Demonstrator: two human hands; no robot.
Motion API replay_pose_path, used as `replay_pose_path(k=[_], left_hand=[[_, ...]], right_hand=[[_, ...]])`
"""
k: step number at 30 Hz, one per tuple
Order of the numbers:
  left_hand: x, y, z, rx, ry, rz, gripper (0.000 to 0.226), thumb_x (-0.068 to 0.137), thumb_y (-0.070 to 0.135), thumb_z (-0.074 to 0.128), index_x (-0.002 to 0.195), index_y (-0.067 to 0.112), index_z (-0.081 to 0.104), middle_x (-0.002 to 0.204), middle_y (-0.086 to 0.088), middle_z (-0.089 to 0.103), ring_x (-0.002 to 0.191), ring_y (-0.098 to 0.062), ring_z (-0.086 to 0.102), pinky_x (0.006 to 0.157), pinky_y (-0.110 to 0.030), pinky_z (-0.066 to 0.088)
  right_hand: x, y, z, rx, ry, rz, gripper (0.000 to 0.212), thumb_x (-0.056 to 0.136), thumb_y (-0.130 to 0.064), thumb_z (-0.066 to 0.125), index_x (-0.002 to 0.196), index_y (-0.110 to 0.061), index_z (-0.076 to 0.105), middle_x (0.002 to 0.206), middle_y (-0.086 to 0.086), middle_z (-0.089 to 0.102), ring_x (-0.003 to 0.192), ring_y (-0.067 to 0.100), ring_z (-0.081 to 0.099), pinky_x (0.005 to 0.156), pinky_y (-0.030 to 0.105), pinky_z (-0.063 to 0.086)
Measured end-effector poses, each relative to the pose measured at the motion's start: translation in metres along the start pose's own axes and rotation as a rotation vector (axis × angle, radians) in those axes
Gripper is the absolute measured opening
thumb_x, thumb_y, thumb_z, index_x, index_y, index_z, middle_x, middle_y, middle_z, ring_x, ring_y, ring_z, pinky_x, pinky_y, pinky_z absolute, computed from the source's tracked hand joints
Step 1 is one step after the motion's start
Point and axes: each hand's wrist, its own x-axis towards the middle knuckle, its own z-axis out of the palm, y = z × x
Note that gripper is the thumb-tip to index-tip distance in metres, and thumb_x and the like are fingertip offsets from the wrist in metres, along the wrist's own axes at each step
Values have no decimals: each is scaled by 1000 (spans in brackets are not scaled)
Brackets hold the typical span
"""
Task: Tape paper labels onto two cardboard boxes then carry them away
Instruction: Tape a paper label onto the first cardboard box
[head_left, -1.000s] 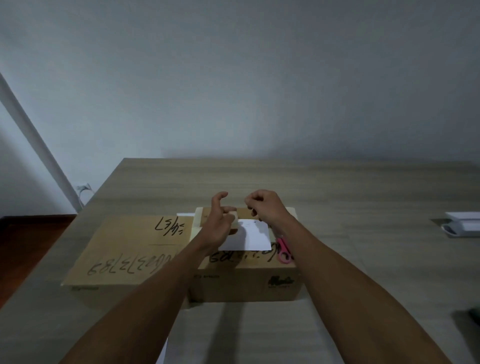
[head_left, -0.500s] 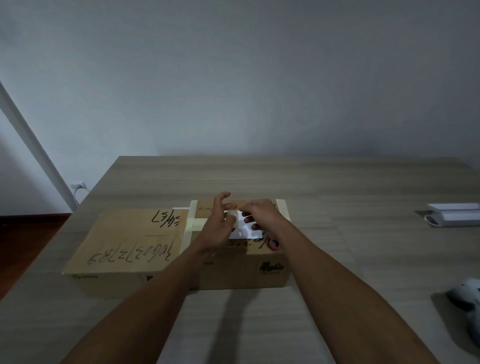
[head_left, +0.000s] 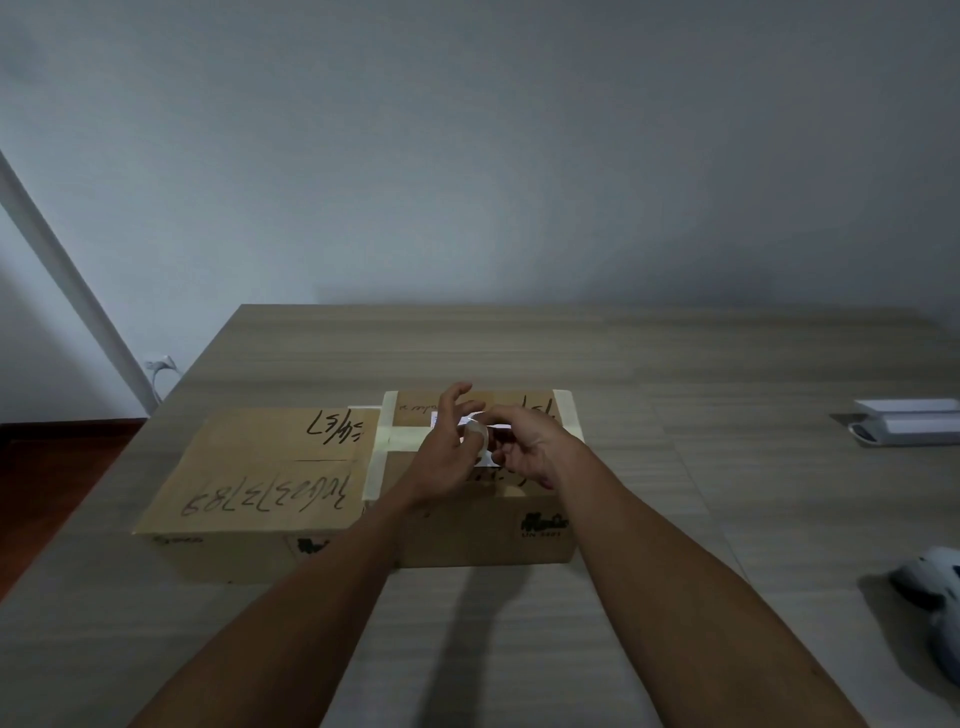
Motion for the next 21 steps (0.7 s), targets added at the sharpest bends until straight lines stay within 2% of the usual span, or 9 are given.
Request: replay_pose_path(k=[3,7,10,12,14,16,18,19,21], left_hand=[[2,2,-1,23,-22,25,58,107,22,48,156,29,17,153,1,40,138,-19,48,107,-52,50],[6,1,-1,18,-19,20,64,104,20,52,156,33,16,158,5,26,144,-25,39,110,-55,46],[8,-3,1,-15,3,-47,64,104,24,53,156,30,16,160,-3,22,144,-27,36,112,-52,44],[11,-4,2,-38,36,-123,60,103,27,55,153,25,21,154,-7,29,134,-26,45,108,-48,48],[13,-4,1,-95,59,-234,55,103,30,55,150,22,27,142,-6,43,114,-22,59,97,-43,54],[16,-8,-1,-192,65,-321,48,102,35,55,144,21,35,129,-10,57,104,-26,66,92,-51,58],[18,-8,-1,-254,101,-336,31,103,36,53,130,21,48,120,-14,62,100,-30,69,86,-53,61],[18,-5,-1,-250,127,-309,25,105,35,52,125,19,53,117,-12,63,95,-25,70,82,-49,62],[18,1,0,-226,144,-239,28,108,33,47,124,15,60,113,-7,63,82,-7,70,72,-33,61]], right_hand=[[1,-1,-1,-12,8,26,27,83,-6,72,109,-4,69,90,12,66,59,16,53,48,27,40],[2,-4,-3,-42,39,44,13,87,-7,72,99,-5,70,80,8,62,58,16,51,46,26,35],[3,-4,-2,-97,67,-13,9,86,-8,74,95,-5,72,80,8,63,63,16,55,49,26,36],[2,-4,-2,-168,111,-120,2,88,-8,74,87,-8,72,85,7,68,72,18,61,56,28,39],[3,-5,-2,-258,157,-262,5,91,-11,73,87,-9,72,83,3,69,75,15,61,60,27,42],[4,-8,-2,-291,185,-363,3,93,-12,73,91,-10,73,80,-1,67,71,12,58,58,22,42],[7,-12,-2,-271,200,-418,1,92,-12,73,92,-12,74,77,-4,66,68,9,56,54,16,41],[7,-15,0,-265,199,-436,1,92,-13,74,91,-13,74,75,-5,66,66,8,55,51,14,41],[8,-19,1,-253,199,-446,2,90,-14,77,90,-15,75,72,-7,66,64,7,55,51,15,42]])
